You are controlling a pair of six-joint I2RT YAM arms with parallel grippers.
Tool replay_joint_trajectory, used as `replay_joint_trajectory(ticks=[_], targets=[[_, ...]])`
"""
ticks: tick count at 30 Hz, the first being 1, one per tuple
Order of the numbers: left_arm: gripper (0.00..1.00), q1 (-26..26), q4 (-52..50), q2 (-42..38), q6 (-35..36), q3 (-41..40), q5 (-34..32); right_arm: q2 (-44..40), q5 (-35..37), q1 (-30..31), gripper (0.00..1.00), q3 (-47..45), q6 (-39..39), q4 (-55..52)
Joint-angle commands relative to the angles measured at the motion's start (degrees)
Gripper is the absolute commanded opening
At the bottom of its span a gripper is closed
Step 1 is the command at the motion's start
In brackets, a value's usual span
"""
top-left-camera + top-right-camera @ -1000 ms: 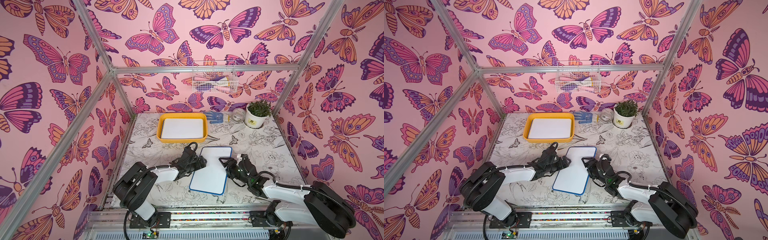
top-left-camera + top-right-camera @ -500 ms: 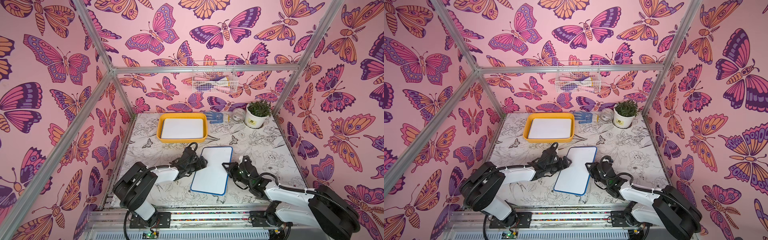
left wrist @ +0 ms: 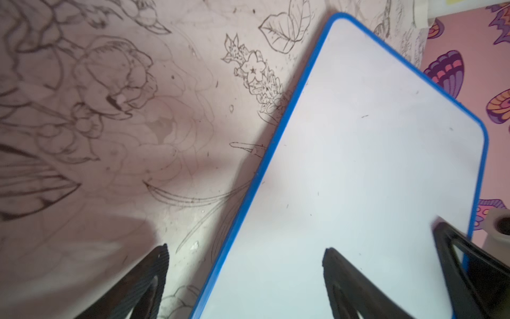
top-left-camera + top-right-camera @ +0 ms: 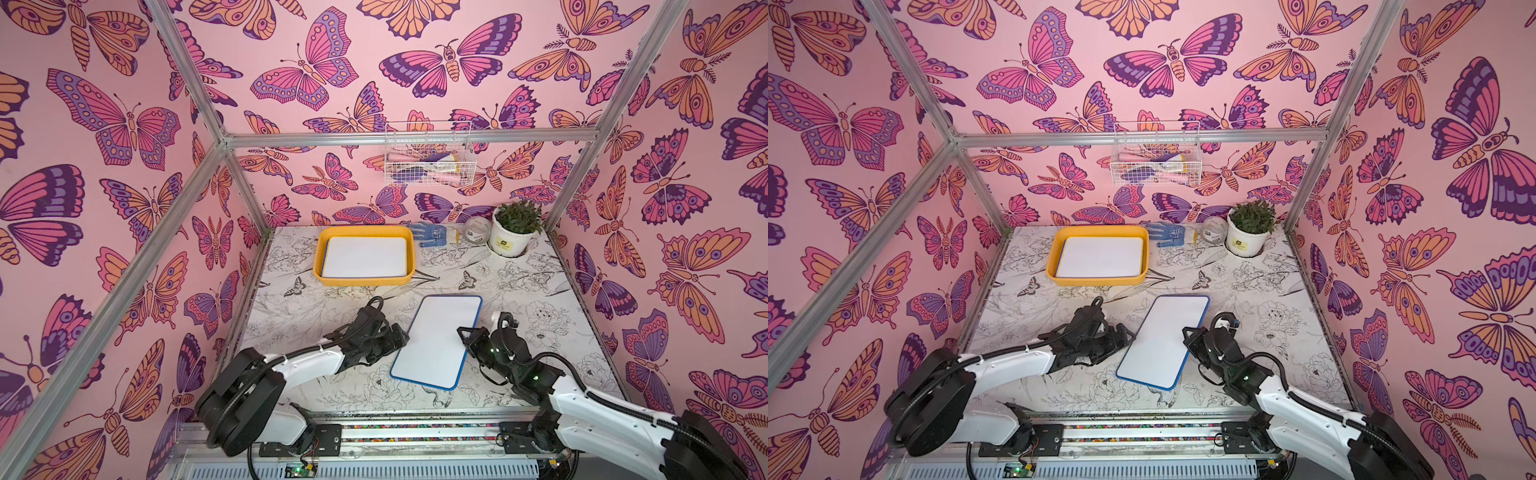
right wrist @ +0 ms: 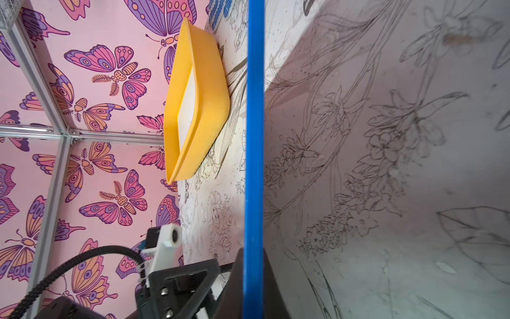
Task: Put the whiteboard into the storage box
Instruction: Pick up the whiteboard at the center of the board.
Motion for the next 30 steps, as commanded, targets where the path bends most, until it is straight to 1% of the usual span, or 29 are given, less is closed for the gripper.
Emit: replay_joint_trajectory(ticks=[1, 6, 10, 12, 18, 20, 21, 22, 24, 30], targets=[[0.9, 0.2, -4.0, -6.7, -3.6, -1.2, -1.6, -5.4, 4.8, 0.1, 0.0, 4.0, -4.4, -3.8], [0.89, 0.6, -4.4, -13.7, -7.8, -2.7, -1.5, -11.1, 11.0, 0.1, 0.0, 6.6, -9.2, -5.6], [0.89, 1.1, -2.2, -17.2, -12.6, -4.0, 0.3, -10.9, 15.3, 0.1, 0.0, 10.7, -13.5, -4.8], [0.89, 1.3, 0.6, -18.4, -15.4, -5.3, 1.3, -9.8, 17.4, 0.1, 0.0, 12.1, -14.7, -2.9], [0.87, 1.4, 8.4, -20.0, -23.3, -7.5, 3.1, -4.7, 22.8, 0.1, 0.0, 14.3, -17.1, 7.4], [0.86, 1.3, 13.5, -20.3, -26.3, -9.0, 2.6, -2.7, 24.2, 0.1, 0.0, 14.7, -16.9, 10.9], [0.86, 1.3, 16.4, -20.3, -26.3, -9.9, 2.5, -1.5, 24.9, 0.1, 0.0, 15.1, -16.9, 12.4], [0.85, 1.2, 19.8, -20.2, -29.7, -10.8, 1.4, -0.6, 25.7, 0.1, 0.0, 15.4, -16.4, 13.6], [0.84, 1.1, 24.0, -19.7, -32.1, -11.9, -0.1, 1.0, 27.1, 0.1, 0.0, 15.7, -16.0, 16.2], [0.82, 0.7, 32.3, -16.4, -34.5, -12.4, -3.6, 5.9, 30.6, 0.1, 0.0, 18.2, -14.6, 19.6]])
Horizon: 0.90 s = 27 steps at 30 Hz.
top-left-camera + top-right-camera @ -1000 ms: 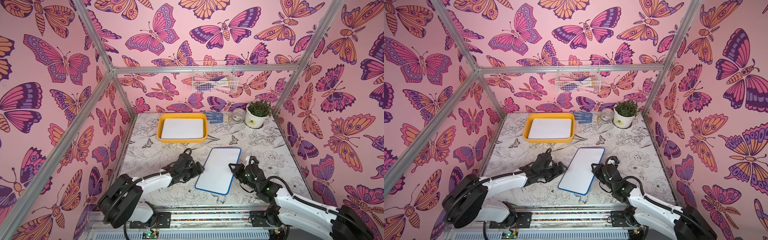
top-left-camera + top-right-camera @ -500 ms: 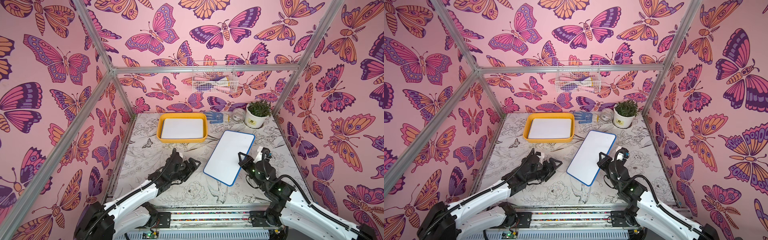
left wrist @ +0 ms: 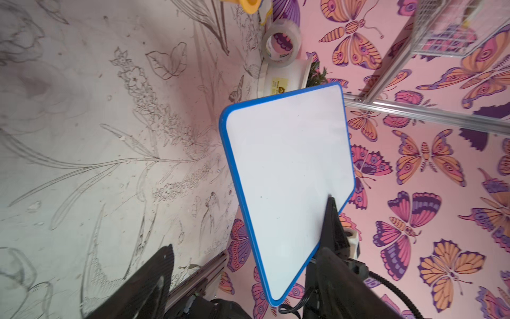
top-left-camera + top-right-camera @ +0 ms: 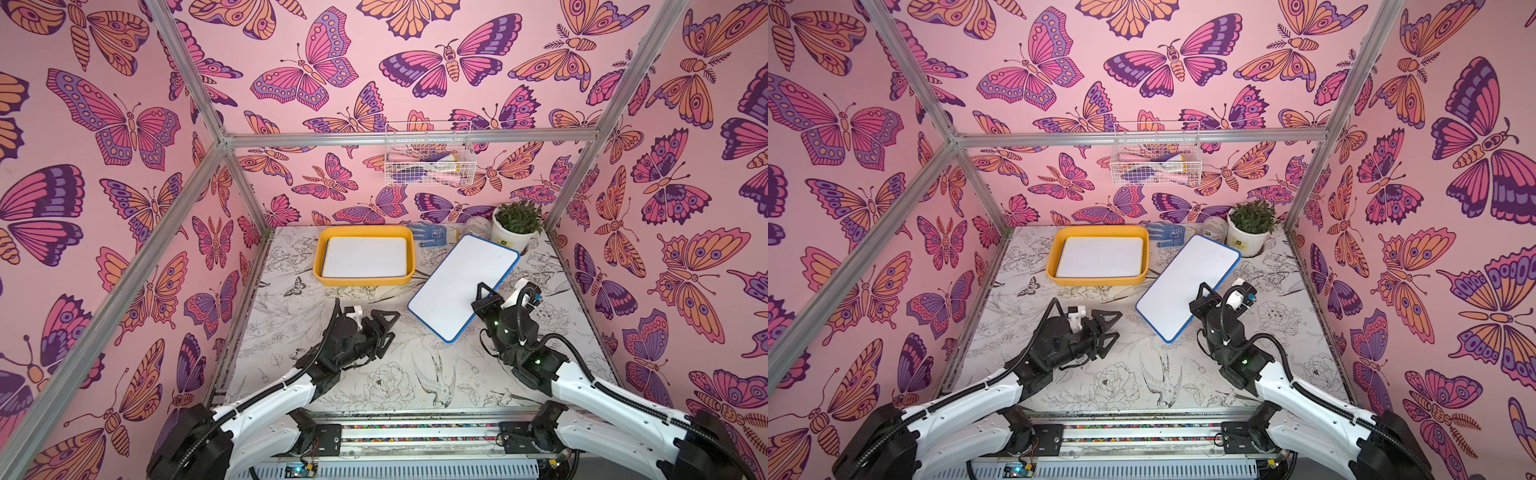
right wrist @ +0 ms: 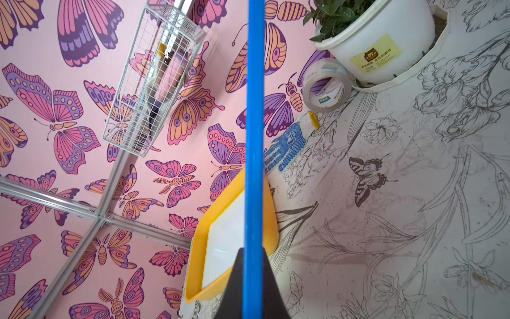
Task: Put the whiteboard into the storage box
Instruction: Pick up the whiteboard at the center of the board.
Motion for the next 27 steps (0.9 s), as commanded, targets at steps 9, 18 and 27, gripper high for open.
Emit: replay_joint_trajectory(ticks=[9, 18, 27], targets=[[0.76, -3.1, 25.2, 13.5, -7.3, 0.8, -7.4, 5.8, 6.7, 0.1, 0.0, 6.0, 7.2, 13.9], [0.71, -6.1, 42.2, 25.4, -7.0, 2.8, -18.6, 6.6, 8.4, 0.2, 0.0, 6.1, 9.6, 14.3], [0.68, -7.6, 47.5, 35.9, -9.6, 10.4, -22.4, 7.0, 9.0, 0.2, 0.0, 5.1, 11.8, 14.0]])
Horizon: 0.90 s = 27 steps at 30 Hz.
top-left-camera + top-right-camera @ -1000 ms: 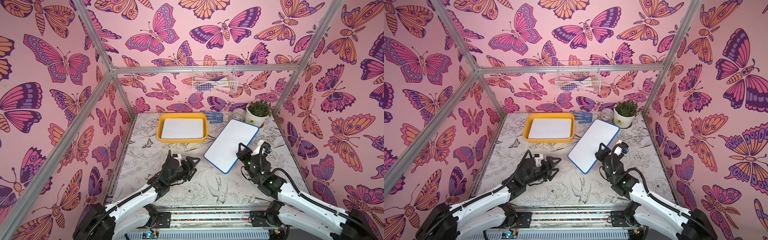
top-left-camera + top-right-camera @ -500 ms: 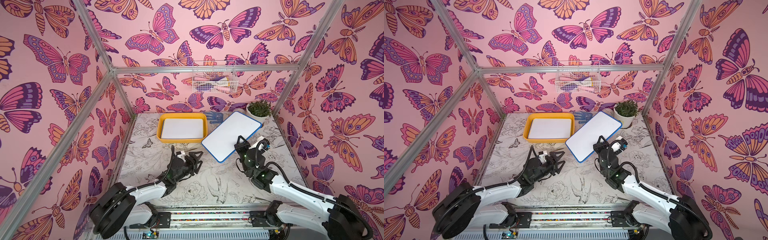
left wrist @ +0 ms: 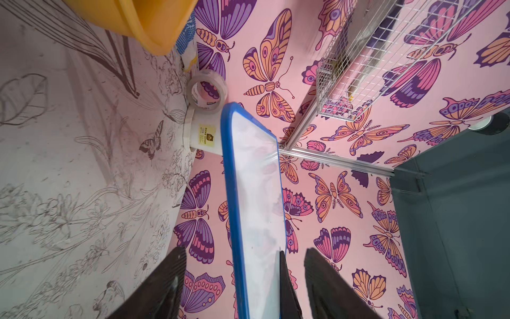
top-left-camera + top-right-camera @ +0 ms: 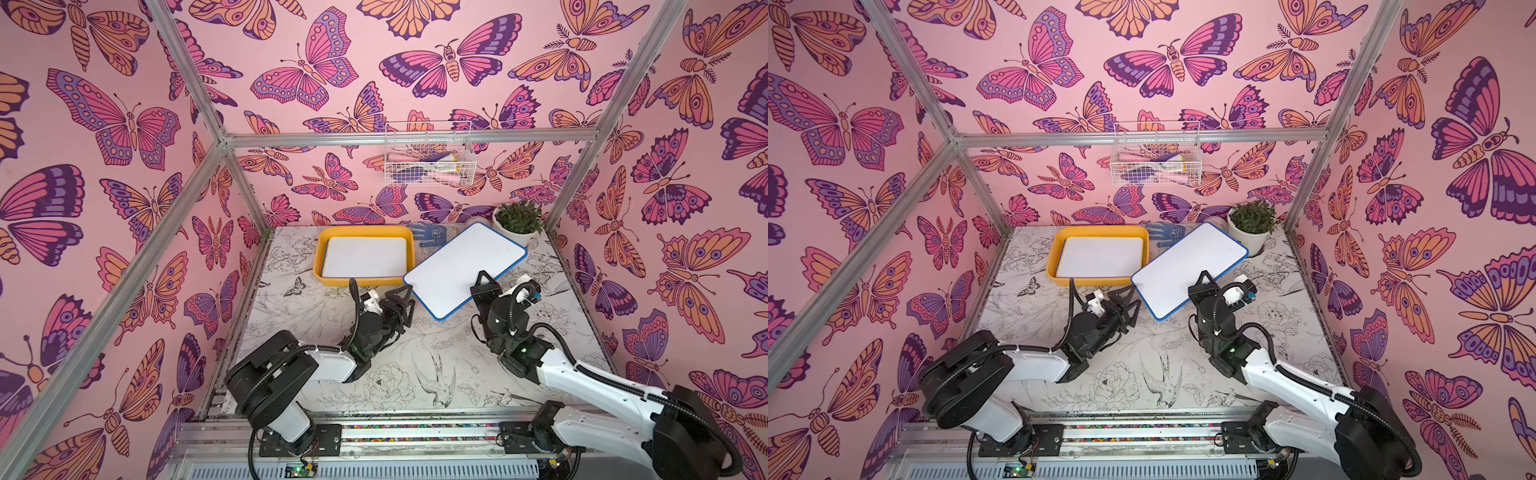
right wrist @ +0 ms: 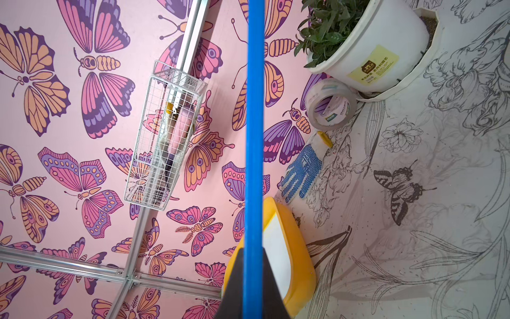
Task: Put the whiteboard into the storage box
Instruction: Pick up the whiteboard at the center of the board.
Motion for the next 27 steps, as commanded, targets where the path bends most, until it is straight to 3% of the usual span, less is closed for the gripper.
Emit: replay_joint_trajectory(ticks=[1, 8, 14, 23, 27], targets=[[0.67, -1.0, 6.4, 3.8, -1.6, 2.7, -3.8, -0.5, 1.8, 0.2, 0.0, 1.8, 2.8, 6.1], [0.51, -2.3, 8.6, 7.0, -0.8, 5.9, -8.4, -0.9, 2.0, 0.3, 0.0, 1.8, 3.6, 4.7], [0.45, -2.2, 8.7, 8.4, -0.9, 7.3, -8.4, 0.0, 2.0, 0.3, 0.0, 1.6, 4.6, 4.2], [0.17, -1.6, 8.9, 8.0, 0.3, 7.1, -7.8, 1.7, 0.7, 0.3, 0.0, 2.1, 6.2, 3.6], [0.09, -0.3, 8.8, 6.3, 1.8, 5.5, -7.6, 2.7, -0.6, 0.3, 0.0, 2.0, 7.2, 2.7]])
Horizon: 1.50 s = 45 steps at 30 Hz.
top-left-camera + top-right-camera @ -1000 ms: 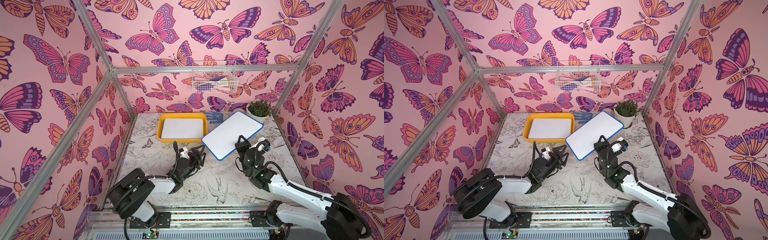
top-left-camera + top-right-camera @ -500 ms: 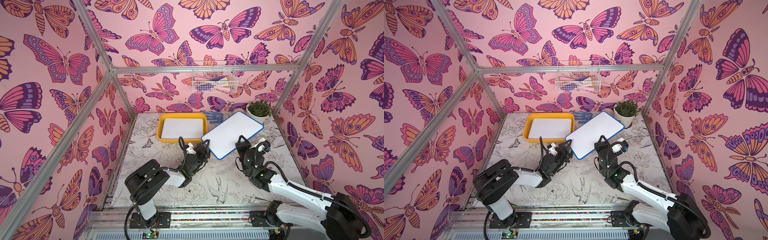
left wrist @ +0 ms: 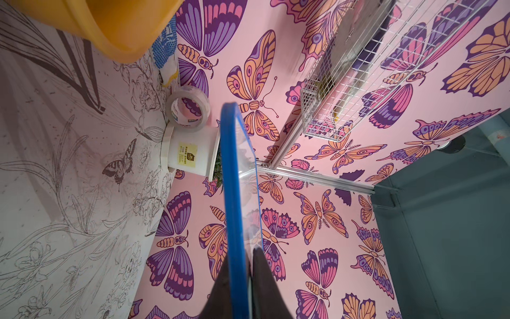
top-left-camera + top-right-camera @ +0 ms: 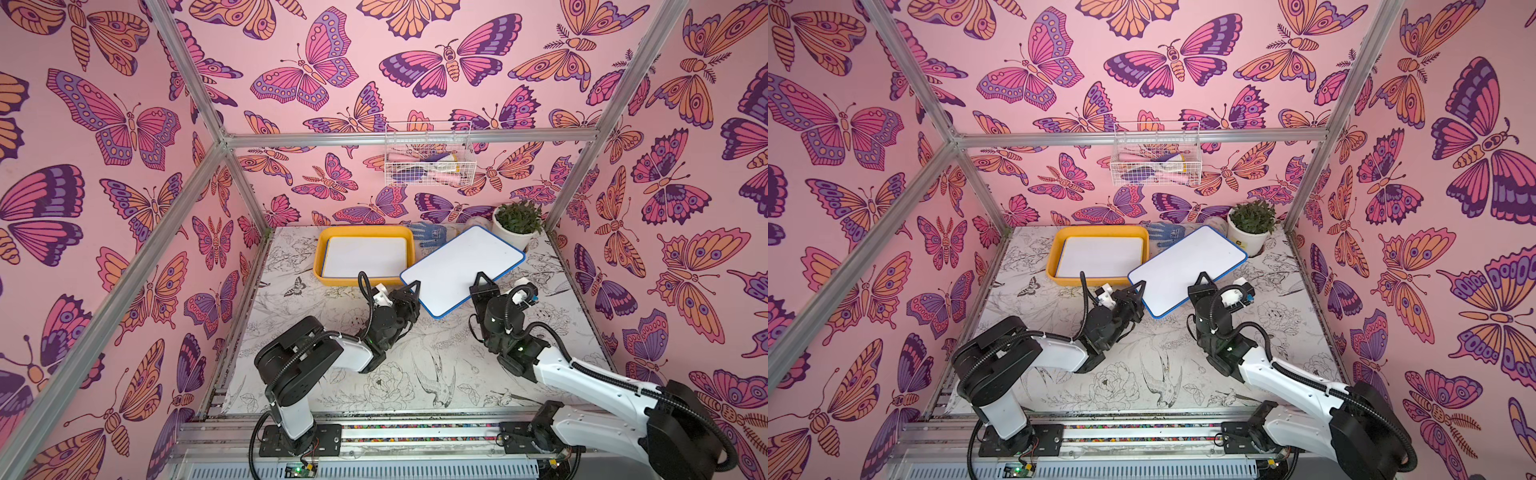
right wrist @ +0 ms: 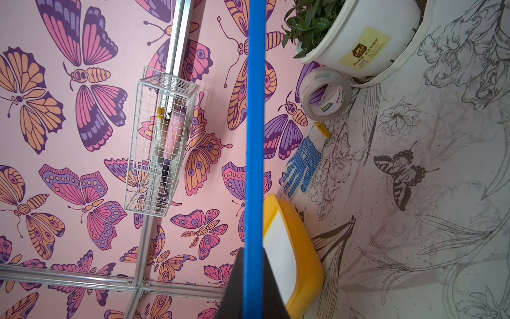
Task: Put the whiteboard into the storage box
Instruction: Pick up the whiteboard at the center of the board, then adjust the storage box at the center of the board.
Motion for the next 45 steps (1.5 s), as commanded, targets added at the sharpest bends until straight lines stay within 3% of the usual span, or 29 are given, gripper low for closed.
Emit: replay_joint_trajectory(ticks=[1, 7, 12, 15, 20, 24, 28, 35, 41, 45], targets=[[0.08, 1.4, 3.7, -2.5, 3.8, -1.6, -0.5, 0.9, -0.8, 0.4, 0.0, 1.9, 1.3, 2.4], [0.01, 4.3, 3.1, -5.8, 5.6, -4.1, 0.2, 4.3, -3.4, 1.0, 0.03, 2.5, 1.8, 3.2], [0.0, 9.5, 2.6, -9.9, 7.6, -7.5, 3.7, 7.0, -7.3, 1.2, 0.21, 4.7, -0.5, 2.2], [0.0, 14.8, -0.1, -14.2, 8.6, -9.9, 7.2, 9.0, -10.8, 1.2, 0.35, 7.0, -2.1, -0.6], [0.0, 25.6, -9.2, -24.5, 11.4, -13.3, 14.8, 14.4, -18.0, 1.3, 0.5, 11.4, -5.4, -3.6], [0.0, 34.2, -18.1, -33.8, 15.3, -13.4, 21.2, 18.9, -23.4, 1.3, 0.54, 15.7, -9.4, -7.7], [0.0, 43.3, -25.5, -37.8, 18.8, -11.1, 30.0, 23.6, -27.7, 1.3, 0.57, 21.5, -14.2, -16.5], [0.0, 54.1, -28.4, -31.9, 23.0, -2.9, 46.6, 35.2, -31.8, 1.3, 0.59, 35.4, -21.4, -34.3], [0.0, 57.9, -30.6, -24.0, 28.9, 6.9, 57.7, 42.0, -31.4, 1.2, 0.59, 42.1, -19.8, -39.3], [0.0, 58.5, -42.8, -22.9, 38.3, 13.4, 60.8, 44.2, -28.3, 0.8, 0.59, 45.7, -18.9, -42.9]])
